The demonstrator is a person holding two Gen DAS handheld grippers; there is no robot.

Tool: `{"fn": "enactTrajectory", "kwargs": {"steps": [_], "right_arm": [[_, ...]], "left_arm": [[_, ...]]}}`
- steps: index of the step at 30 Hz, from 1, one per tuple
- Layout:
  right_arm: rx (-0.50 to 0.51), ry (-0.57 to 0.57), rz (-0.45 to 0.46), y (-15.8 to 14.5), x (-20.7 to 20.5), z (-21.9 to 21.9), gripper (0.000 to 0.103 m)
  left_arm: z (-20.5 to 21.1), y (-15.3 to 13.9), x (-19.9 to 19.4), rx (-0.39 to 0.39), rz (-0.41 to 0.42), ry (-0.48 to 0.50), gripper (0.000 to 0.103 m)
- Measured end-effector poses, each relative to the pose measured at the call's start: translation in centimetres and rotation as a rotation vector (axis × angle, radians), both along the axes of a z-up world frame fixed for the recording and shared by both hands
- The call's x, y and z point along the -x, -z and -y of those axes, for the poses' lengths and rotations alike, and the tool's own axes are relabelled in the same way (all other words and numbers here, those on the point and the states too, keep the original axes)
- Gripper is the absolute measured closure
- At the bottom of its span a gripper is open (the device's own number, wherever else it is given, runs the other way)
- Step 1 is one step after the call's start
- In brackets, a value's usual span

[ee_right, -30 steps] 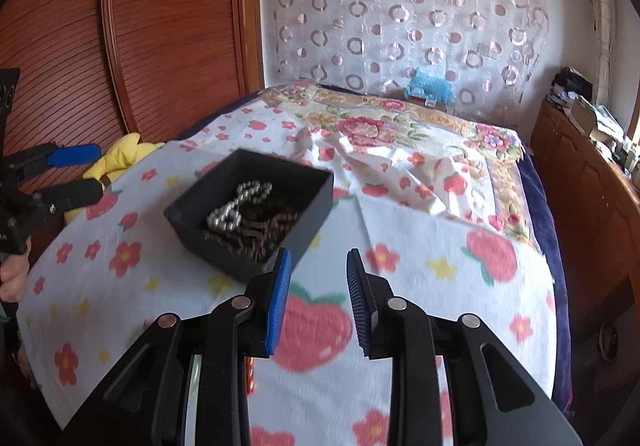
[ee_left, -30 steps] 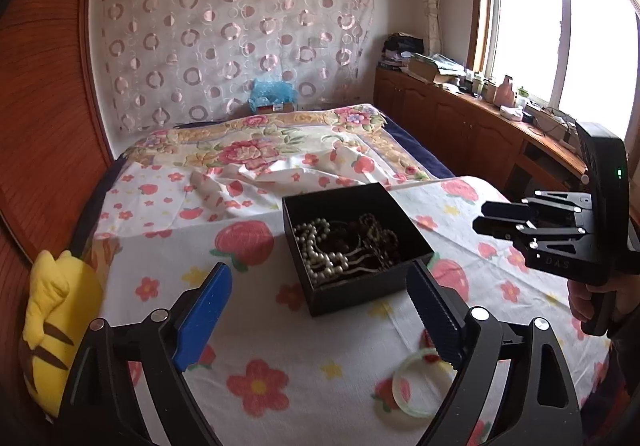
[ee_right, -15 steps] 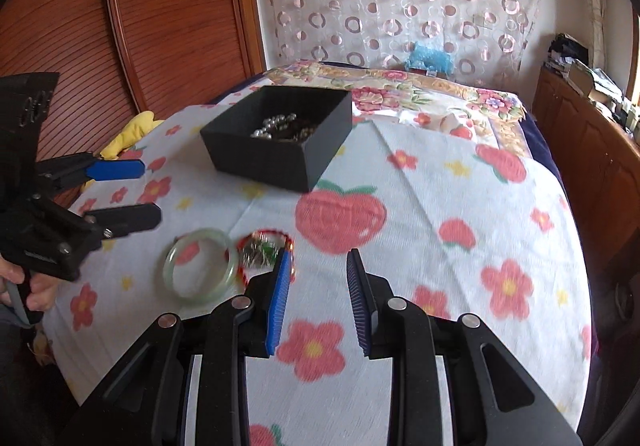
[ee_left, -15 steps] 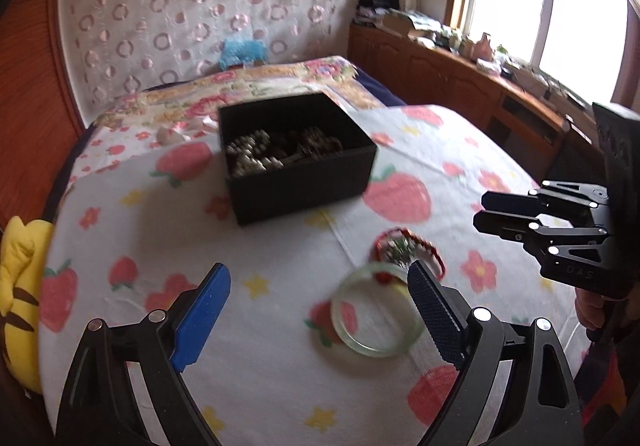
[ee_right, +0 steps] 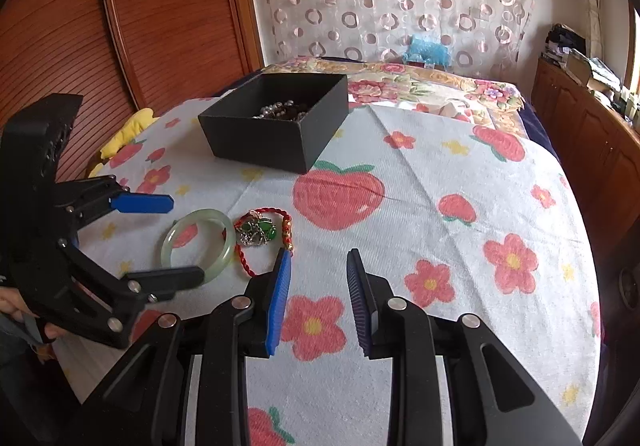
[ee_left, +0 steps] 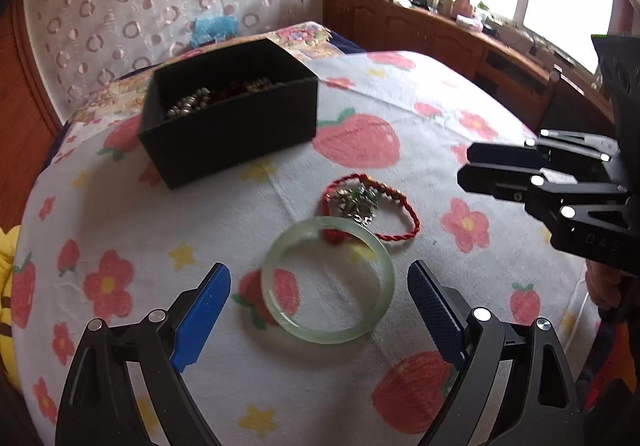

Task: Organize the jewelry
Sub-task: 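Move the open left gripper around the pale green jade bangle, then grasp the jade bangle with the left gripper while the right grasps the red string bracelet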

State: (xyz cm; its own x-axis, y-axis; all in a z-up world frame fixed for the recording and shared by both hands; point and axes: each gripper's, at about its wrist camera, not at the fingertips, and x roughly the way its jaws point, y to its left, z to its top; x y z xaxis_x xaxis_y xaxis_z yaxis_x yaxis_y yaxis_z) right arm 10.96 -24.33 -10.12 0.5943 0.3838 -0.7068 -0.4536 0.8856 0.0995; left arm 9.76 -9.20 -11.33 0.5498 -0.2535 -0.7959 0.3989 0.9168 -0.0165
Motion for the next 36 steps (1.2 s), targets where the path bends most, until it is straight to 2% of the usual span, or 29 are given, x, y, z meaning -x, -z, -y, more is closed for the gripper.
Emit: {"fn": "enactTrajectory", "kwargs": {"steps": [9,13,23,25,32,34,35,36], "right_arm": [[0.008,-0.009,-0.003,0.2,-0.1,-0.4,0.072],[0.014,-0.016,-0.011,0.3,-0.5,-0.8,0.072],[0.046,-0.072,-0.057,1.1,-1.9,-2.8,0.072],[0.063,-0.083,-0.066,1.5,-2.3,-3.3,0.080],[0.107,-0.107,-0.085,2.4,-3.3,-4.7,0.085],[0.127,-0.102,-0.079,2.4,-3.5,-5.0,0.089],[0.141,-0.101,-0.073,2.4,-3.5,-5.1,0.094],[0.152,-0.106,-0.069,2.4,-3.5,-5.2,0.095]], "left_arm": [[0.7,0.9,-0.2,-0.036,-0.012,0.008,0.017],[0.6,0.7,0.1,-0.041,0.005,0.013,0.034],[-0.7,-0.6,0.8,0.025,0.025,-0.026,0.034],[-1.1,-0.8,1.0,0.029,0.031,-0.034,0.034],[-2.4,-1.4,1.4,0.044,0.042,-0.056,0.034],[-2.7,-1.5,1.2,0.044,0.045,-0.062,0.034],[-2.8,-1.6,1.2,0.045,0.047,-0.064,0.034],[-2.9,-1.7,1.2,0.047,0.050,-0.068,0.034]]}}
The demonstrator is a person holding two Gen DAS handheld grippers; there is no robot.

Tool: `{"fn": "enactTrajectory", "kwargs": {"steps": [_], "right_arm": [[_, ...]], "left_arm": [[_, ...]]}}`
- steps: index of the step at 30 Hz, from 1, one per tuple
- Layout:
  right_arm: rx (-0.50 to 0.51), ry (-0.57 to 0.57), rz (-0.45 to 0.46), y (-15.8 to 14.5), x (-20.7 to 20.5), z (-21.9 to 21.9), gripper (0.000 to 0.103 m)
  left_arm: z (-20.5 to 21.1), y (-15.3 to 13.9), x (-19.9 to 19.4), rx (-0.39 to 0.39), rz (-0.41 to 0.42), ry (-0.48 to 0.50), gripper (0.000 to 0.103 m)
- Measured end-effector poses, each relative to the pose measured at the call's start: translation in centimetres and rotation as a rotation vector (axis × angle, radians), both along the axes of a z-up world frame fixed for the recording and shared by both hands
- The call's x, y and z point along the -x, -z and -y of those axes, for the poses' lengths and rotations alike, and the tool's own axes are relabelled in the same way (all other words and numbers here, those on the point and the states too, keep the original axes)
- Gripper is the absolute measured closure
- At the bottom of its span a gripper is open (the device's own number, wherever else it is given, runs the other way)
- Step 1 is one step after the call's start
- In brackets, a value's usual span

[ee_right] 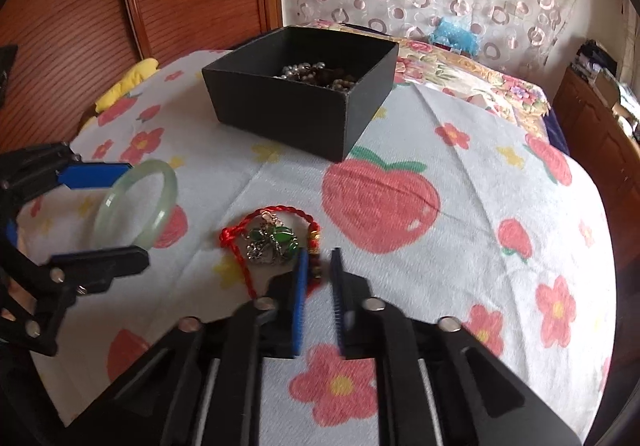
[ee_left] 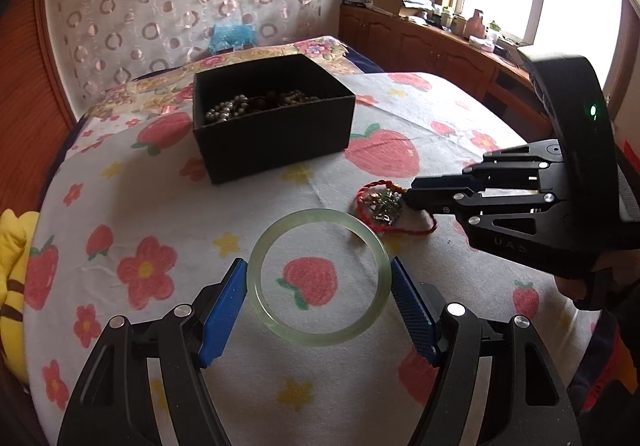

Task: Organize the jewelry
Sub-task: 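Grasp the jade bangle with the left gripper while the right grasps the red string bracelet, then carry the bangle into the box and open the left gripper while the right carries the bracelet over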

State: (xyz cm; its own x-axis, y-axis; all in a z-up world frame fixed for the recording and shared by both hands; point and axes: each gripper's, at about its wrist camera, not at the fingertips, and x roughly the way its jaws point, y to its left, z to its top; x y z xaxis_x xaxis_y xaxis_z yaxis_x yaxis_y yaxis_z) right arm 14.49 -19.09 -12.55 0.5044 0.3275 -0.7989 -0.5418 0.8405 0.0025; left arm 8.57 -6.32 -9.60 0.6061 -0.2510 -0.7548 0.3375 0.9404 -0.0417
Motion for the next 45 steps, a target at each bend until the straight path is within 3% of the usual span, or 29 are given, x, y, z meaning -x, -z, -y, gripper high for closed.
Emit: {"fn": "enactTrajectory", "kwargs": {"steps": [6,14,23,45], "right_arm": [[0.004,-0.008,0.016,-0.8,0.1,-0.3,0.095],[-0.060,-0.019,0.107,-4.8,0.8,-0.8,0.095],[-0.065,-0.001,0.164,-7.6,-0.9,-0.2,0.095],[-0.128,0.018,0.160,-8.6,-6.2,1.0,0.095]], "left_arm": [[-0.8,-0.9,-0.1,0.006,0.023,-0.015,0.034],[-1.9,-2.4,-0.7,0.009,0.059,-0.042,0.034],[-2.7,-4.2,-2.1,0.014,0.095,-0.061,0.034],[-3.0,-5.9,-10.1,0.006,0.089,-0.079,0.034]]}}
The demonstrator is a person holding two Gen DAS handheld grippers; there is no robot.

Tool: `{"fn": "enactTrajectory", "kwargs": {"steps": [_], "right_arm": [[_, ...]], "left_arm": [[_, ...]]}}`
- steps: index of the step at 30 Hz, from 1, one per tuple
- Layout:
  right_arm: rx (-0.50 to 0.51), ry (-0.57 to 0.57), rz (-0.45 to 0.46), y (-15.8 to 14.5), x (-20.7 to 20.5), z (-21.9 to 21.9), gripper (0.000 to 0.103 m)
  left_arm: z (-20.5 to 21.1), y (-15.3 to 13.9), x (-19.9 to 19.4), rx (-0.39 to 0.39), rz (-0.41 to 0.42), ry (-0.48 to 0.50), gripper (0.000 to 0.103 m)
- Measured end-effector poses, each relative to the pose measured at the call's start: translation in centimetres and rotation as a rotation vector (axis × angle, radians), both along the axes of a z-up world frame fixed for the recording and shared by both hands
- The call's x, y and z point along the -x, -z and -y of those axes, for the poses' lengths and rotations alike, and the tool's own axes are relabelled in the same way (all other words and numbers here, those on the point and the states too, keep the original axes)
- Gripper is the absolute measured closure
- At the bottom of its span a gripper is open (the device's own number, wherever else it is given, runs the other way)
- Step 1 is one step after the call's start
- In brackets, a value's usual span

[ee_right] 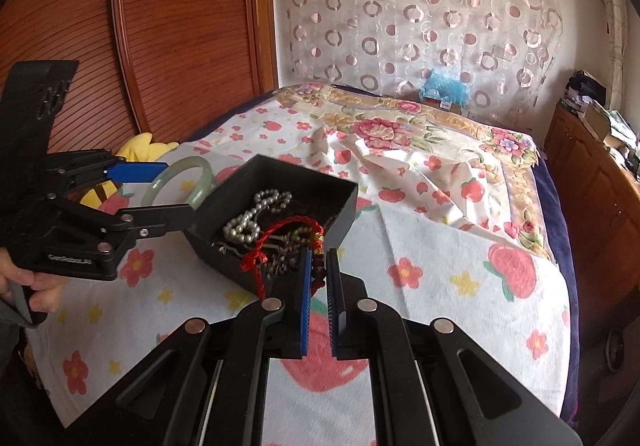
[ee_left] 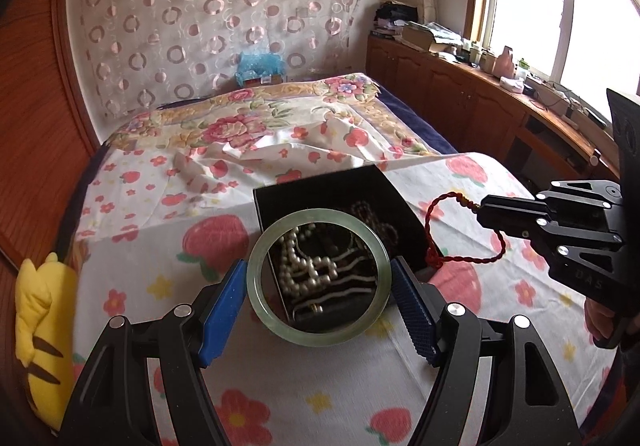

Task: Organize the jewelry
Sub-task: 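Carry the bangle into the box and open the left gripper while the right carries the bracelet over, then open the right gripper to drop the red bracelet into the box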

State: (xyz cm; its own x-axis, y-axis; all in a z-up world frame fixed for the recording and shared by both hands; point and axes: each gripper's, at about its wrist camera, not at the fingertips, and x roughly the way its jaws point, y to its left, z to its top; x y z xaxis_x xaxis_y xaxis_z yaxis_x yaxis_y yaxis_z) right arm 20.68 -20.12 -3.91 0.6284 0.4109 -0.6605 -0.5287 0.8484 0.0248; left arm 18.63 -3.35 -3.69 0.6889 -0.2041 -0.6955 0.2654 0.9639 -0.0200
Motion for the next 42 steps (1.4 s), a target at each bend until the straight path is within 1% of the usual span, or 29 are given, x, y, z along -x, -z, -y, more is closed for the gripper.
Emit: {"fn": "enactTrajectory", "kwargs": {"steps": [9,15,19,21,22,23,27,31,36,40,41,42], "right_arm": [[-0.035,0.004,0.002,-0.2,-2.4,0.1,0.095],[-0.040,-0.003,0.006,-0.1,-3.2,-0.3,0.095],[-0.034,-0.016,0.011,0.0,-3.6,-0.8,0.095],[-0.034,-0.021,0.012,0.1,-3.8,-1.1,0.095],[-0.033,-0.022,0.012,0.1,-3.9,-1.2,0.095],[-0.032,-0.025,0.013,0.2,-4.0,-1.4,0.095],[-0.039,-0.028,0.012,0.3,-4.3,-1.7,0.095],[-0.043,-0.041,0.012,0.3,-4.4,-2.4,0.095],[-0.039,-0.066,0.008,0.7,-4.4,-3.8,0.094],[-0.041,-0.082,0.000,1.1,-4.5,-4.8,0.094],[-0.037,-0.083,-0.002,1.3,-4.6,-5.0,0.092],[-0.029,-0.084,-0.004,1.5,-4.8,-5.2,0.083]], "left_arm": [[1.0,1.1,-3.3,-0.005,-0.025,0.014,0.034],[1.5,1.7,-4.2,-0.017,-0.032,0.023,0.034],[1.6,1.7,-4.3,-0.006,-0.034,0.025,0.034],[1.5,1.6,-4.4,0.001,-0.026,0.026,0.032],[1.5,1.5,-4.5,0.003,-0.020,0.027,0.027],[1.5,1.4,-4.5,0.003,-0.011,0.028,0.026],[1.0,1.0,-4.2,-0.002,0.012,0.015,0.026],[-0.9,0.7,-3.4,0.010,0.026,-0.018,0.026],[-3.2,0.7,-2.0,0.011,0.034,-0.061,0.025],[-4.3,0.9,-1.2,0.001,0.034,-0.082,0.025],[-4.5,0.9,-1.1,0.000,0.034,-0.084,0.025],[-4.6,0.9,-0.9,-0.001,0.034,-0.086,0.025]]}}
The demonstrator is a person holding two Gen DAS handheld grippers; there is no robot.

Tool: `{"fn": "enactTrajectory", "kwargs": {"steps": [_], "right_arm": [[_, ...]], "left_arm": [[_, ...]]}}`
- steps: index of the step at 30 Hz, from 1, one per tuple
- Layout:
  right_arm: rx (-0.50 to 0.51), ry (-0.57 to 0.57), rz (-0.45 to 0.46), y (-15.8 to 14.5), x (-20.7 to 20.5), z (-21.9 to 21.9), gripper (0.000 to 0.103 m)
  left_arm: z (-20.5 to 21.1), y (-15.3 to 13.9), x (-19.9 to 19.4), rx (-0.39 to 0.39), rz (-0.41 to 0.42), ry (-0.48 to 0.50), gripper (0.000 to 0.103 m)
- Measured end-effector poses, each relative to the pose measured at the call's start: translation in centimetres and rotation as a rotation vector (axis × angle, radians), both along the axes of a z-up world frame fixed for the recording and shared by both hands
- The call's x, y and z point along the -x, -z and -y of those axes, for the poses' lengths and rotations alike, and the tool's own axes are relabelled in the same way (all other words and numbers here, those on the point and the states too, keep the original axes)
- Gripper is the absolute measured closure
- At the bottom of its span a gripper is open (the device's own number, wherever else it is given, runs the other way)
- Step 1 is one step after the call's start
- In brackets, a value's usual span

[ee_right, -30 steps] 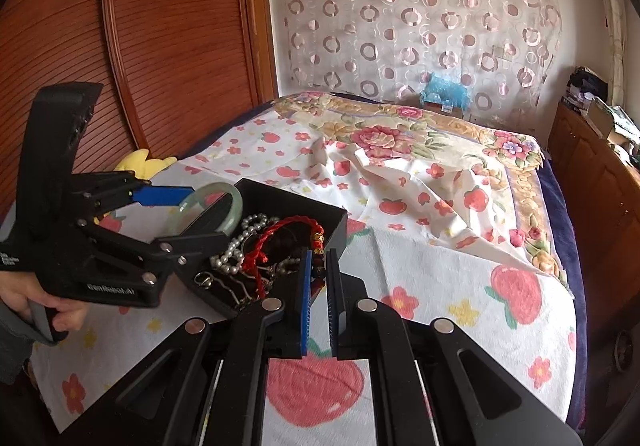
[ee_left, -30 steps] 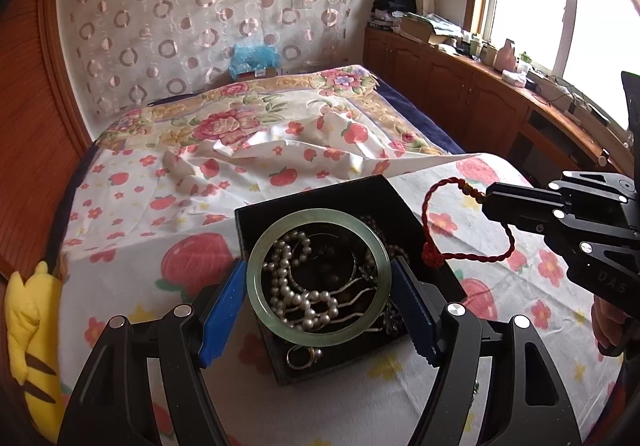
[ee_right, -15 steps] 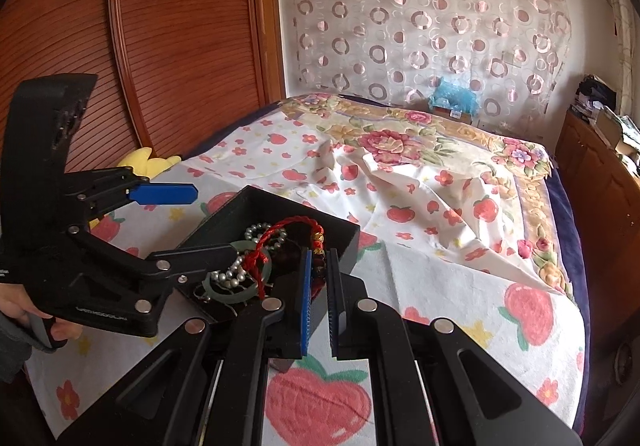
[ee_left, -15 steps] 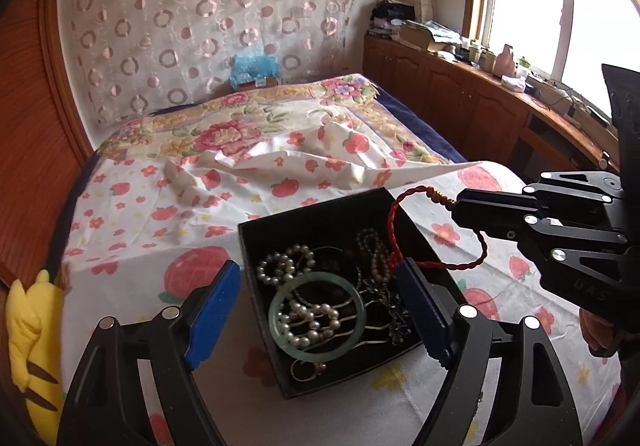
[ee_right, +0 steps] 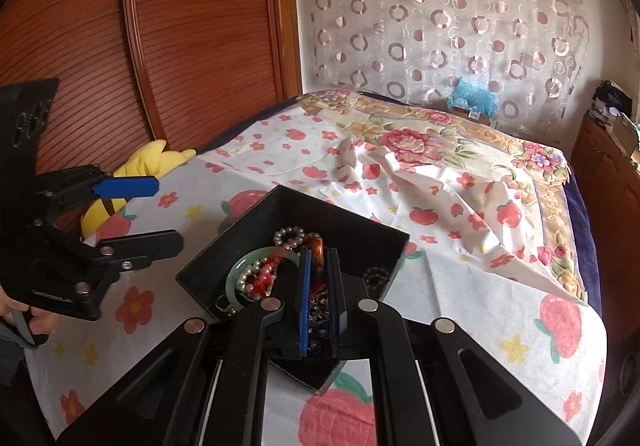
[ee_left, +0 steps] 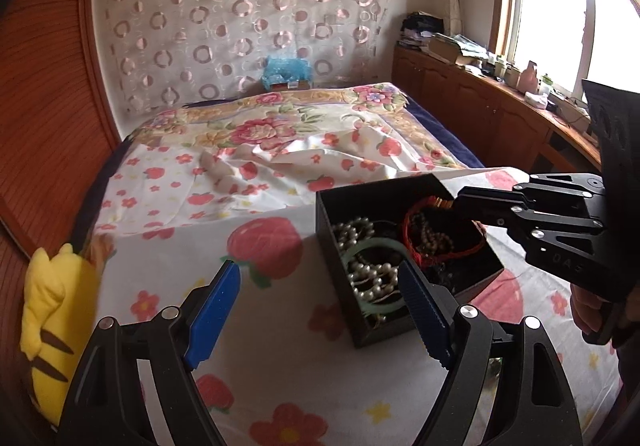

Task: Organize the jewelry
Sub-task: 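Open the right gripper to drop the red bracelet into the box, then grasp the green charm pendant on the sheet with the left gripper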

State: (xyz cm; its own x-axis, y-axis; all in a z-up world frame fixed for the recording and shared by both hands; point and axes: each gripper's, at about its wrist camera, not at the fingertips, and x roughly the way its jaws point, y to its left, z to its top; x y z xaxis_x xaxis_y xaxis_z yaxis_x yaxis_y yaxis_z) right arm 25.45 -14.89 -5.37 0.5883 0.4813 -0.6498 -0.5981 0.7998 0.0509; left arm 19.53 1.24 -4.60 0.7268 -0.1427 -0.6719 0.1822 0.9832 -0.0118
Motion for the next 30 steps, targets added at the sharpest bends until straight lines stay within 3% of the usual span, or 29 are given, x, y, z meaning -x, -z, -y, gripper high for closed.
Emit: {"fn": "enactTrajectory", "kwargs": {"steps": [2,13,22,30], "right_arm": [[0.004,-0.001,-0.002,0.2,0.0,-0.1,0.070],[-0.030,0.018,0.004,-1.6,3.2,3.6,0.070],[0.005,0.070,-0.057,1.2,7.6,7.5,0.070],[0.005,0.172,-0.074,2.6,9.4,11.2,0.070]], "left_arm": [[-0.2,0.1,0.3,-0.004,0.001,-0.006,0.025],[-0.2,0.7,2.8,0.035,-0.015,0.004,0.025],[1.8,2.5,4.1,0.082,-0.082,0.062,0.025],[6.0,3.5,5.7,0.093,-0.121,0.184,0.028]]}}
